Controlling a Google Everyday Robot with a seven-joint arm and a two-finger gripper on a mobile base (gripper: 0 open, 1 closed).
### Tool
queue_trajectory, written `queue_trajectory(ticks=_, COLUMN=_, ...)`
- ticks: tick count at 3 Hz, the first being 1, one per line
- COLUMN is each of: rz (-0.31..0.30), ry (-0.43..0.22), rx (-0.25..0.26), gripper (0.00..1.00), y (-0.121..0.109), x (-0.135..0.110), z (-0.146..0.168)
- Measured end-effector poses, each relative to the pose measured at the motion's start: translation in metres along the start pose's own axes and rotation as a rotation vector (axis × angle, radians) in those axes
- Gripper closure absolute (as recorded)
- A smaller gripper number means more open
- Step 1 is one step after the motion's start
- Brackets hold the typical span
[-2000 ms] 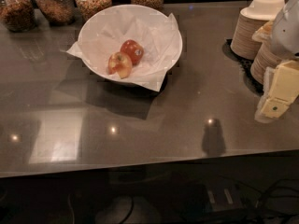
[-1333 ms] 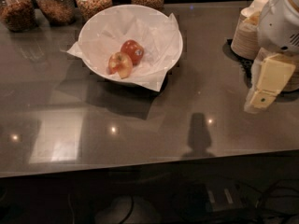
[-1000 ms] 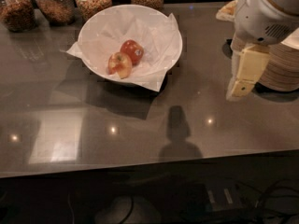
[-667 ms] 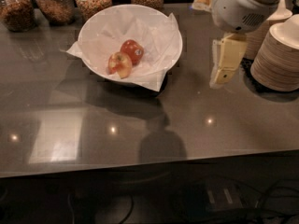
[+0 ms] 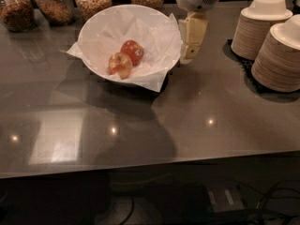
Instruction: Pick apple from white bowl
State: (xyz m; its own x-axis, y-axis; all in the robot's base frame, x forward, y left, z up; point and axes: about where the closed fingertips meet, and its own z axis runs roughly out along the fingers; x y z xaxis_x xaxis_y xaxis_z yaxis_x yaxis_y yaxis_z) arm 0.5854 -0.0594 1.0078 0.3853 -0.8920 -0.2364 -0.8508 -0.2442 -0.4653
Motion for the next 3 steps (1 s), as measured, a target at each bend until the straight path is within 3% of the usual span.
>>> queue_trajectory(ticks=1, rz=0.0, ry=0.0, rx=0.0, gripper=0.0, y=0.0, x=0.0, z=0.0)
queue_trajectory(ticks=2, rz=-0.05, ry=-0.006, rx=-0.015, gripper=0.0, y=-0.002, x=-0.007, z=0.01)
queue_trajectory(ticks=3, rz=-0.157, ry=-0.039, rx=-0.043, gripper=0.0, y=-0.011, x=-0.022, z=0.036)
